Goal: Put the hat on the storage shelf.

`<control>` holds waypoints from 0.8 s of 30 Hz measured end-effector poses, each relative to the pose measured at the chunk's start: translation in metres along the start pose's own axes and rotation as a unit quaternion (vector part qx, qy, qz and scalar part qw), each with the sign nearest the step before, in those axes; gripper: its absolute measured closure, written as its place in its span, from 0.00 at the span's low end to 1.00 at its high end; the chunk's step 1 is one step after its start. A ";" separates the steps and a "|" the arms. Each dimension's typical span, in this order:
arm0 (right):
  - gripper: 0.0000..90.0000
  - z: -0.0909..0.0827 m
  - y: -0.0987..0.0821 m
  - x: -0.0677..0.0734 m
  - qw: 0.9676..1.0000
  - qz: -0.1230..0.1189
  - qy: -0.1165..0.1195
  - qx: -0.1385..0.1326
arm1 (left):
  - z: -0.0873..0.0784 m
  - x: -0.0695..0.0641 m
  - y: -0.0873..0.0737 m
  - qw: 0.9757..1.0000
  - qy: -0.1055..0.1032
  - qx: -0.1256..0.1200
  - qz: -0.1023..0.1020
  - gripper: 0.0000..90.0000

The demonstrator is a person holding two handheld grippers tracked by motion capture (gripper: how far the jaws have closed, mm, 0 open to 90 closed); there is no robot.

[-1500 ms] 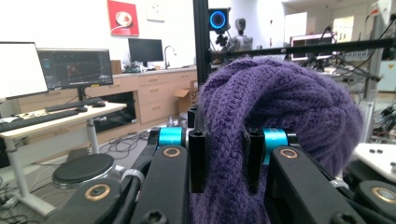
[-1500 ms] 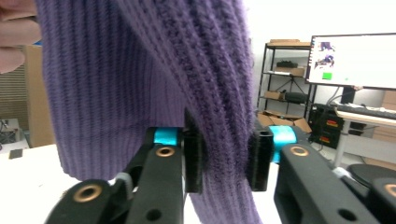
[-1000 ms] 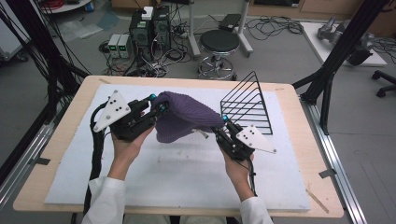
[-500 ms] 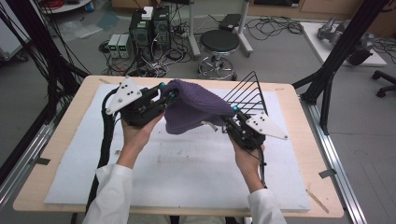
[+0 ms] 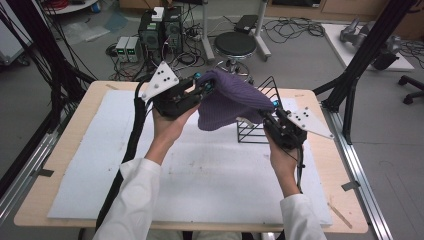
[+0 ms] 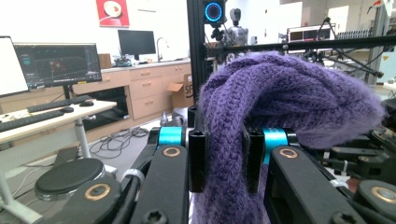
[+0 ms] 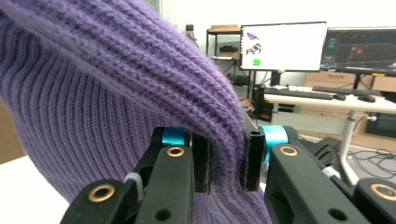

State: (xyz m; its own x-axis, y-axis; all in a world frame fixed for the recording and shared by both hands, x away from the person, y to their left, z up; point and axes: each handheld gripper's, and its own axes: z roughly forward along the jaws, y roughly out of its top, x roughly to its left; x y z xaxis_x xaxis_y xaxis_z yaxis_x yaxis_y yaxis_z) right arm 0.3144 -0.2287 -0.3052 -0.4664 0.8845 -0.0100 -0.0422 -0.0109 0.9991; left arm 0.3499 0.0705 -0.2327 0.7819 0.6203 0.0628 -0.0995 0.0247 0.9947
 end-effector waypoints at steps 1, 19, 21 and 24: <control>0.88 0.001 0.002 -0.002 1.000 -0.001 -0.003 0.000 | 0.003 0.001 0.002 1.000 -0.001 -0.001 -0.001 0.87; 0.88 0.003 0.033 -0.036 0.997 -0.021 -0.076 -0.013 | 0.052 -0.006 0.010 0.999 -0.013 -0.038 0.009 0.87; 0.88 0.003 0.034 -0.039 0.996 -0.022 -0.080 -0.011 | 0.055 -0.007 0.011 0.999 -0.013 -0.037 0.011 0.87; 0.88 0.003 0.035 -0.047 0.995 -0.027 -0.096 -0.004 | 0.065 -0.012 0.011 0.999 -0.012 -0.040 0.020 0.87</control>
State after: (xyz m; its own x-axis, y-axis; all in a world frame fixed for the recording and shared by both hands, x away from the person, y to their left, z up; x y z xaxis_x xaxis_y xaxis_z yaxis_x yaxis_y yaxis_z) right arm 0.3378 -0.2691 -0.2695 -0.2854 0.9569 -0.0538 -0.0703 0.0350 0.9969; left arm 0.3796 0.0125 -0.2173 0.7912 0.6024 0.1057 -0.1797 0.0638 0.9816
